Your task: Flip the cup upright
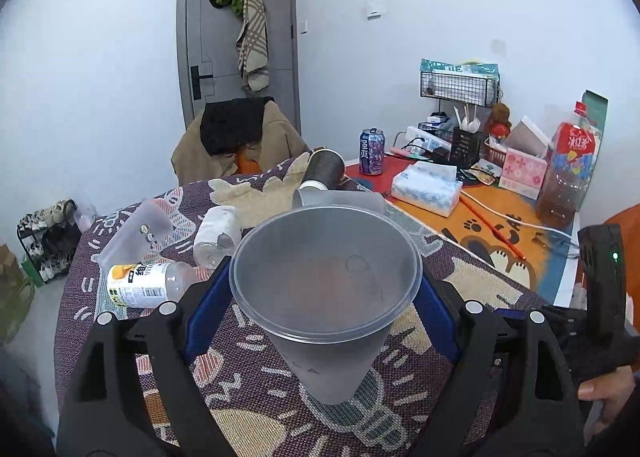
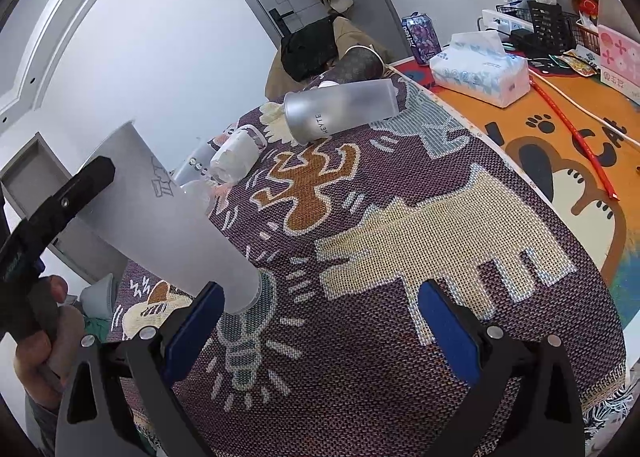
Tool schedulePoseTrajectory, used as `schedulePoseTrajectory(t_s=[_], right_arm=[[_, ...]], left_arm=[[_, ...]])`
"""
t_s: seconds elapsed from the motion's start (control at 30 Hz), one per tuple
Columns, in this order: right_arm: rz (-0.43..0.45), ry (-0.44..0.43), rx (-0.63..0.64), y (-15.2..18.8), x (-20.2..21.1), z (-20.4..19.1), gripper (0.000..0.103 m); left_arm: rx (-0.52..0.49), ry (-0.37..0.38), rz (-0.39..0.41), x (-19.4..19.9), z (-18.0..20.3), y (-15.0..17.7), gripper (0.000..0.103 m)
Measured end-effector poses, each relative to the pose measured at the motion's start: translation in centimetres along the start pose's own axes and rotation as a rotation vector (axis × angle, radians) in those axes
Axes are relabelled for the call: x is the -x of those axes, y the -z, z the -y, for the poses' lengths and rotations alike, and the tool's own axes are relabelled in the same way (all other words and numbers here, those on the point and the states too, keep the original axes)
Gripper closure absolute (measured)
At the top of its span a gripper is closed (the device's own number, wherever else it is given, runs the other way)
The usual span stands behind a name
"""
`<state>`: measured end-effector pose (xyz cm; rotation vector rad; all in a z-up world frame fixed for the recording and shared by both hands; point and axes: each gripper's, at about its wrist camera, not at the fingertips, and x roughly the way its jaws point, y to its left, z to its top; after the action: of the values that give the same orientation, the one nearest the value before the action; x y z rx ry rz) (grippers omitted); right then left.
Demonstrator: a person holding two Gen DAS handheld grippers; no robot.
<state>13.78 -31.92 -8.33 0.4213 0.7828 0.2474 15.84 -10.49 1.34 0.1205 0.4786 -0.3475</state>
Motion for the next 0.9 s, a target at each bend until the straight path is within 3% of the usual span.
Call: schedulePoseTrajectory(t_s=[0.1,0.33,0.9], right_arm=[[0.001,0.001,0.003,0.1,0.1,0.0,0.008],[0.010,0.005,0.011,0.3,0.6,-0.3,0.008],[0.086,0.001,0.112,1.1,3.8,-3.9,0.008]], left_arm=[[0.016,0.027,-0.039,0.1,0.2,0.2,0.005],[0.056,0.048,-0.088,0.2,-0.1,1.3,0.005],[0.149,-0.009,-0.048,5.1,-2.4,3.7,0.005]])
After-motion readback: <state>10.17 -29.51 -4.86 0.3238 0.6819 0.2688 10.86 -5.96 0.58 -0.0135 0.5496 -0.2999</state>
